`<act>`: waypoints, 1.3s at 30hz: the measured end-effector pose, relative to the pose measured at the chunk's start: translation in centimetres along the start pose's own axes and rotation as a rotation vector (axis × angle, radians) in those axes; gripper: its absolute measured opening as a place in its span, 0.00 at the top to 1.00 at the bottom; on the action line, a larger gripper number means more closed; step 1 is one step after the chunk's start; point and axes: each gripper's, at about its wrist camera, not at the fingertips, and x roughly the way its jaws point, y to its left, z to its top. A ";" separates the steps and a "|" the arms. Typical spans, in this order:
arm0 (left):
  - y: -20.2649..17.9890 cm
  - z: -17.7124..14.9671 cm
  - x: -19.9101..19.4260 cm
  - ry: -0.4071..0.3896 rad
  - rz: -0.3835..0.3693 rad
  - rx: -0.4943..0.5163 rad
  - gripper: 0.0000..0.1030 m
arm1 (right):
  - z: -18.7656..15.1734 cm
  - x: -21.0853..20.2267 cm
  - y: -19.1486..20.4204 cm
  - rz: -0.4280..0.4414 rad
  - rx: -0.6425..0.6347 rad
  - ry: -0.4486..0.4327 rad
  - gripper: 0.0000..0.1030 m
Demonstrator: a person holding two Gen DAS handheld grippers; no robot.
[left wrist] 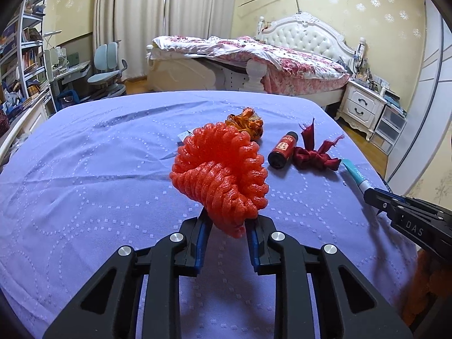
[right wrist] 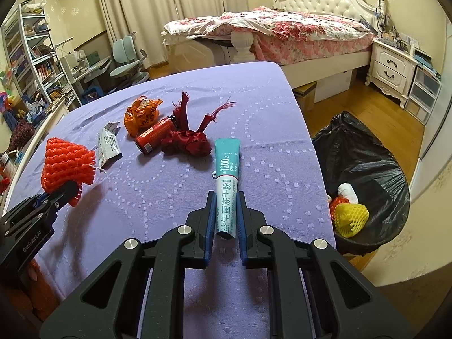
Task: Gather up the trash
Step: 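Carry the orange net and toothpaste tube over the bin and release both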
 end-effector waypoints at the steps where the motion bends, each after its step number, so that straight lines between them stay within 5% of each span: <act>1: 0.0 0.0 -0.1 -0.003 -0.005 -0.002 0.76 | 0.0 -0.1 0.0 0.001 0.001 -0.002 0.86; 17: -6.5 1.7 0.0 -0.033 -0.118 0.100 0.76 | 0.7 -2.4 -3.8 -0.059 0.049 -0.069 0.86; 26: -13.3 3.6 3.2 -0.014 -0.212 0.183 0.76 | 1.4 -3.4 -9.3 -0.141 0.116 -0.104 0.86; 39: -21.4 4.8 7.5 0.023 -0.251 0.325 0.76 | 2.0 -2.2 -16.8 -0.219 0.213 -0.103 0.86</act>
